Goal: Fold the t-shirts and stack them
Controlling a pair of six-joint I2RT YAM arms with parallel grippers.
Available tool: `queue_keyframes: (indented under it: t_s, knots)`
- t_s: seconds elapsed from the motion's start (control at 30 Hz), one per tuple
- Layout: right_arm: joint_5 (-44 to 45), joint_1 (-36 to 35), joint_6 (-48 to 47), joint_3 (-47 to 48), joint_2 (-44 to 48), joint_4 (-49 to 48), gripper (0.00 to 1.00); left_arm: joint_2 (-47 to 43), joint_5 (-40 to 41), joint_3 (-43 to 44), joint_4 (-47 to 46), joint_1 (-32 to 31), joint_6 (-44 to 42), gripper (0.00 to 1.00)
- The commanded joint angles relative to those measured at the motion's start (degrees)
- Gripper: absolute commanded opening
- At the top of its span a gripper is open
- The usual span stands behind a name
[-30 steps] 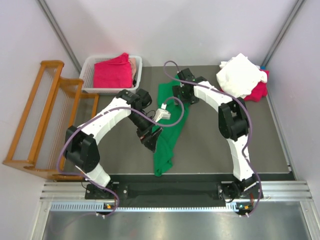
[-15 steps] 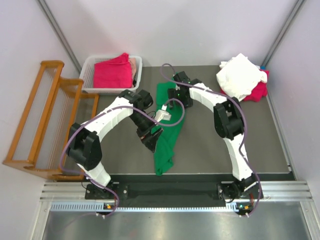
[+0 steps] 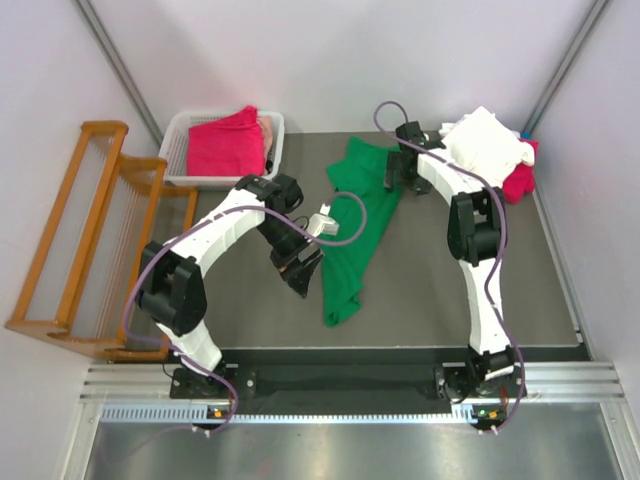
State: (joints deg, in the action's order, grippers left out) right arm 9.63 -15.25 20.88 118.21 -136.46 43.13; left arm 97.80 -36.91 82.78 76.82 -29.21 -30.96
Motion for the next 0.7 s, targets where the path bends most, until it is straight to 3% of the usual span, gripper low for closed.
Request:
queue_keyframes:
  t_s: [0.0, 0.2, 0.3, 0.53, 0.63, 0.67]
  knots:
    - [2.51, -3.82, -2.77, 5.01, 3.66, 3.36, 0.81, 0.46, -0.89, 3.09, 7.82, 0.29, -1.56, 0.99]
    - [1.19, -10.85, -4.8, 4.05, 6.64, 4.85, 0.83, 0.29, -0.62, 3.44, 7.91, 0.3, -1.47, 0.99]
    - [-1.09, -13.58, -3.31, -1.12, 11.2, 5.04, 0.83, 0.11, -0.62, 3.53, 7.74, 0.38, -1.38, 0.99]
    - [-4.97, -21.48, 0.46, -32.99, 34.29, -0.24, 0.82, -0.15, -1.41, 2.56, 6.94, 1.87, -2.52, 0.99]
    - [-8.39, -23.77, 2.31, -43.19, 42.38, -1.12, 0.82, -0.15, -2.81, 3.26, 7.55, 7.83, -5.67, 0.98]
    - [-9.44, -24.3, 2.84, -45.42, 44.16, -1.56, 0.82, 0.02, -5.61, 5.18, 8.08, 13.16, -6.82, 0.98]
